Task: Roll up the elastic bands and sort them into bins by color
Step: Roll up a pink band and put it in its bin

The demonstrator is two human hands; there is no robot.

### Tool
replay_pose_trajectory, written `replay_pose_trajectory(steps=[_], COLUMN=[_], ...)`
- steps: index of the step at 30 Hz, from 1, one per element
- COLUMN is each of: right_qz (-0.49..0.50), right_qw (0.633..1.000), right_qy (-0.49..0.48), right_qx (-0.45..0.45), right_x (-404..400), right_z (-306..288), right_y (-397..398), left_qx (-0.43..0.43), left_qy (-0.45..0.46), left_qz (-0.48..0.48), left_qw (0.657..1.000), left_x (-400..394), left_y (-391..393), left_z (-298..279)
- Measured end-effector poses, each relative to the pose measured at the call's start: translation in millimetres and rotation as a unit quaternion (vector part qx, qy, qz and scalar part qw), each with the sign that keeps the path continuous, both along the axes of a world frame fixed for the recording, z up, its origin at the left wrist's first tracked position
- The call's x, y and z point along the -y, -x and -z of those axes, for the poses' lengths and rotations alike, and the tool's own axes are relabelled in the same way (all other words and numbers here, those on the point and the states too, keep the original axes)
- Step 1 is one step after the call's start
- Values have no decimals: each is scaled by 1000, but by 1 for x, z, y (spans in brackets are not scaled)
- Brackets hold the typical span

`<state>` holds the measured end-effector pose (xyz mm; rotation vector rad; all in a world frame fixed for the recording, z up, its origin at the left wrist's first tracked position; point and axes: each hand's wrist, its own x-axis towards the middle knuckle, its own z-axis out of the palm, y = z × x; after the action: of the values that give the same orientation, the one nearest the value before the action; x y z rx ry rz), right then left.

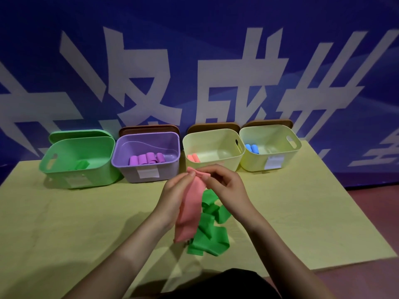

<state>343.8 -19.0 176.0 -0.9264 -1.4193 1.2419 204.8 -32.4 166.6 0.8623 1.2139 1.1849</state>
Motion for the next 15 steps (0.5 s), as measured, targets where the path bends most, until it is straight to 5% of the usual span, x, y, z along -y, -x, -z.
replay_pose_trajectory(steps=[8,15], right_qz=[24,-42], right_qw=[968,993], right_qy=[-160,-57], right_qx=[192,90], right_x=[-23,-41], right_z=[11,5], right_y=[-3,9], left_qx=[32,-12], left_qy=[17,-16], left_qz=[9,-5], left_qw=[999,1000], left_x=[-11,-25], left_y=[4,15], left_z=[1,-5])
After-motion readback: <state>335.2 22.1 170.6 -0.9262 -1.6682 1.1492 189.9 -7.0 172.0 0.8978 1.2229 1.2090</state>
